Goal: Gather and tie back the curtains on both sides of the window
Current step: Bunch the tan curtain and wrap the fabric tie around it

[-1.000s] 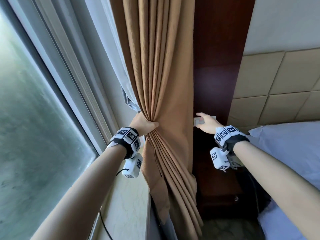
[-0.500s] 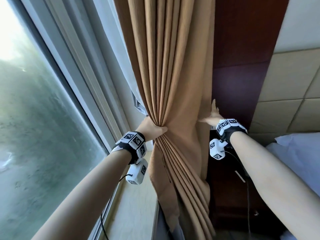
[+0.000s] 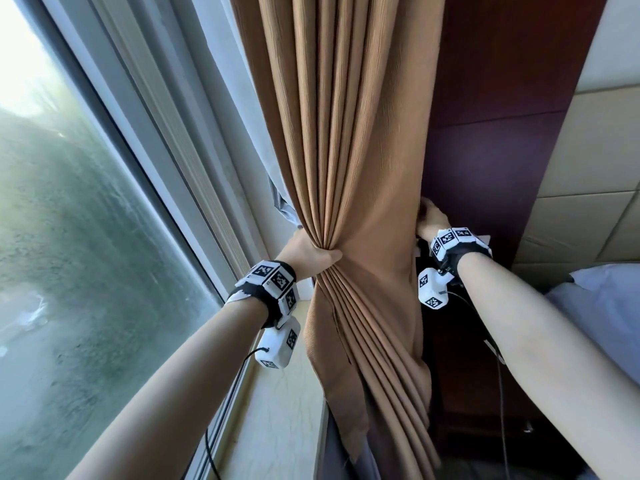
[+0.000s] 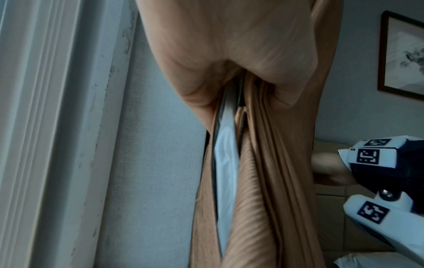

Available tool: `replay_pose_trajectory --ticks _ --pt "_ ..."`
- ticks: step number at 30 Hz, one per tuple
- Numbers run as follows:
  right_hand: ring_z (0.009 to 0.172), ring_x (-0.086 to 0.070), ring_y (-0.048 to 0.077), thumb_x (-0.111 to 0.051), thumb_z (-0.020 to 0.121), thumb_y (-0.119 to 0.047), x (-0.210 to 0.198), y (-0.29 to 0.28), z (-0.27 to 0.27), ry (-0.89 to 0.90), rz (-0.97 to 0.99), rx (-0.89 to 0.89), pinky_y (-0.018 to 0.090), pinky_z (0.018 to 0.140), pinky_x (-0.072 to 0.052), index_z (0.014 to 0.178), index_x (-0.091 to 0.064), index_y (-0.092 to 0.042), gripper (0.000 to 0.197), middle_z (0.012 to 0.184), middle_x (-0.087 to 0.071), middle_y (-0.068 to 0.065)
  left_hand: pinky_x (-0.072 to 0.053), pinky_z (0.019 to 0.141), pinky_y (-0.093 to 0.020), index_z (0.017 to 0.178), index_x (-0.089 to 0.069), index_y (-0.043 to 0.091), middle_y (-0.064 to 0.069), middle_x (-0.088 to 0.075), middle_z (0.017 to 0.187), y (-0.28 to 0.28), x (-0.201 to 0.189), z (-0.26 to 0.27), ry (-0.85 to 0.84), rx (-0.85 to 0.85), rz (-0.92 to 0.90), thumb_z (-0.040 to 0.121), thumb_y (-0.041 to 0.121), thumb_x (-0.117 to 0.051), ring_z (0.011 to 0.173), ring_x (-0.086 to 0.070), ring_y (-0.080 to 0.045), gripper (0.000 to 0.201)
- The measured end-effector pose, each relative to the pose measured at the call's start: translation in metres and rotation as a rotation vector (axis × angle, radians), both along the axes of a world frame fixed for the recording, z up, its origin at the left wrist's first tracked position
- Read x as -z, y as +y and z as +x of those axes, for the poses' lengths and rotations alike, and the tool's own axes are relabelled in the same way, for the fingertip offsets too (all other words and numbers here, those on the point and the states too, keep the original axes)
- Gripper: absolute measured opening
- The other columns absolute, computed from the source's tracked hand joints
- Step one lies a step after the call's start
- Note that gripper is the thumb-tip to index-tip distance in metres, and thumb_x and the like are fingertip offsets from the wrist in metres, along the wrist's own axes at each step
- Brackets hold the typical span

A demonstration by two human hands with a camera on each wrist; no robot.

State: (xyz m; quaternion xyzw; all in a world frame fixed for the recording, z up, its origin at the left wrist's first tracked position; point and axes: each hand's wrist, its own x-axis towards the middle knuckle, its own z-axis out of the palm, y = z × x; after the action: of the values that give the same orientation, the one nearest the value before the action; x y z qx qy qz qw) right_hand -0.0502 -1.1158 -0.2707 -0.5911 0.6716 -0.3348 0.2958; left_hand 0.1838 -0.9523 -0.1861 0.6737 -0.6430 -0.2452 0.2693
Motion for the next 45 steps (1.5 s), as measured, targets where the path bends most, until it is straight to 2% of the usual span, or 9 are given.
replay_pose_trajectory --ticks 2,5,9,14,28,35,37,40,45 --pt "0.117 -0.056 0.038 -0.054 0.093 -0.024 -0.001 0.014 0.004 0.050 -0.010 -0.036 0.034 0.088 -0.043 0.131 -0.054 -0.012 0.040 0.128 -0.059 0.018 -0.050 0.097 -0.042 0.134 -0.044 0.015 -0.008 -0.055 0.124 -0.002 0.001 0.002 0.002 -0.007 -0.007 0.072 0.028 -0.067 0.112 -0.056 -0.025 0.067" --pt "0.110 -0.057 0.041 -0.048 0.095 -0.023 0.010 0.040 0.006 0.175 0.028 -0.009 0.041 0.086 -0.047 0.116 -0.057 -0.001 0.032 0.121 -0.059 0.023 -0.051 0.096 -0.041 0.132 -0.045 0.014 -0.008 -0.056 0.122 -0.004 0.003 0.002 -0.002 -0.016 -0.016 0.072 0.029 -0.068 0.110 -0.056 -0.025 0.066" --pt "0.099 -0.061 0.040 -0.047 0.093 -0.017 0.026 0.073 -0.006 0.270 -0.041 0.047 0.044 0.080 -0.053 0.103 -0.059 0.001 0.024 0.106 -0.063 0.020 -0.048 0.096 -0.037 0.135 -0.042 0.011 -0.008 -0.053 0.122 -0.004 0.005 0.001 0.000 -0.028 -0.047 0.079 0.021 -0.068 0.113 -0.053 -0.025 0.063" --pt "0.099 -0.060 0.046 -0.052 0.090 -0.019 0.019 0.107 -0.040 0.265 -0.096 0.255 0.043 0.082 -0.048 0.105 -0.060 0.005 0.029 0.105 -0.063 0.026 -0.044 0.088 -0.030 0.134 -0.042 0.003 -0.016 -0.053 0.125 0.001 0.003 -0.004 0.008 -0.033 -0.081 0.081 0.016 -0.068 0.116 -0.053 -0.031 0.060" --pt "0.099 -0.059 0.044 -0.048 0.094 -0.028 -0.004 0.186 -0.143 0.362 -0.033 0.465 0.043 0.083 -0.048 0.110 -0.060 0.004 0.038 0.109 -0.061 0.027 -0.047 0.097 -0.042 0.134 -0.042 0.005 -0.018 -0.054 0.125 0.010 0.005 0.001 0.079 -0.046 -0.050 0.072 0.015 -0.067 0.114 -0.053 -0.034 0.067" --pt "0.092 -0.060 0.044 -0.048 0.093 -0.024 -0.004 0.212 -0.142 0.294 -0.099 0.519 0.040 0.075 -0.048 0.100 -0.062 0.007 0.036 0.103 -0.063 0.029 -0.048 0.094 -0.041 0.134 -0.041 0.004 -0.020 -0.053 0.124 0.018 0.006 -0.009 0.062 -0.063 -0.040 0.077 0.017 -0.065 0.112 -0.053 -0.036 0.063" --pt "0.095 -0.060 0.044 -0.048 0.093 -0.018 -0.003 0.215 -0.131 0.202 -0.153 0.500 0.038 0.071 -0.044 0.108 -0.058 0.009 0.033 0.108 -0.062 0.031 -0.048 0.095 -0.042 0.134 -0.042 0.005 -0.019 -0.054 0.124 0.022 0.006 -0.011 0.069 -0.053 -0.026 0.072 0.023 -0.065 0.111 -0.054 -0.036 0.069" --pt "0.102 -0.058 0.047 -0.047 0.091 -0.003 0.002 0.223 -0.102 0.121 -0.309 0.366 0.044 0.080 -0.047 0.144 -0.029 -0.002 0.056 0.118 -0.056 0.033 -0.047 0.098 -0.045 0.133 -0.042 0.005 -0.020 -0.053 0.125 0.030 0.005 -0.015 0.066 -0.035 -0.023 0.069 0.027 -0.064 0.114 -0.053 -0.038 0.072" --pt "0.120 -0.053 0.038 -0.040 0.085 0.013 0.017 0.224 -0.059 0.179 -0.530 0.109 0.033 0.093 -0.045 0.152 -0.010 -0.041 0.091 0.158 -0.025 0.013 -0.048 0.096 -0.043 0.129 -0.046 0.005 -0.021 -0.055 0.123 0.039 0.002 -0.023 0.018 -0.016 -0.031 0.067 0.029 -0.063 0.112 -0.054 -0.039 0.068"
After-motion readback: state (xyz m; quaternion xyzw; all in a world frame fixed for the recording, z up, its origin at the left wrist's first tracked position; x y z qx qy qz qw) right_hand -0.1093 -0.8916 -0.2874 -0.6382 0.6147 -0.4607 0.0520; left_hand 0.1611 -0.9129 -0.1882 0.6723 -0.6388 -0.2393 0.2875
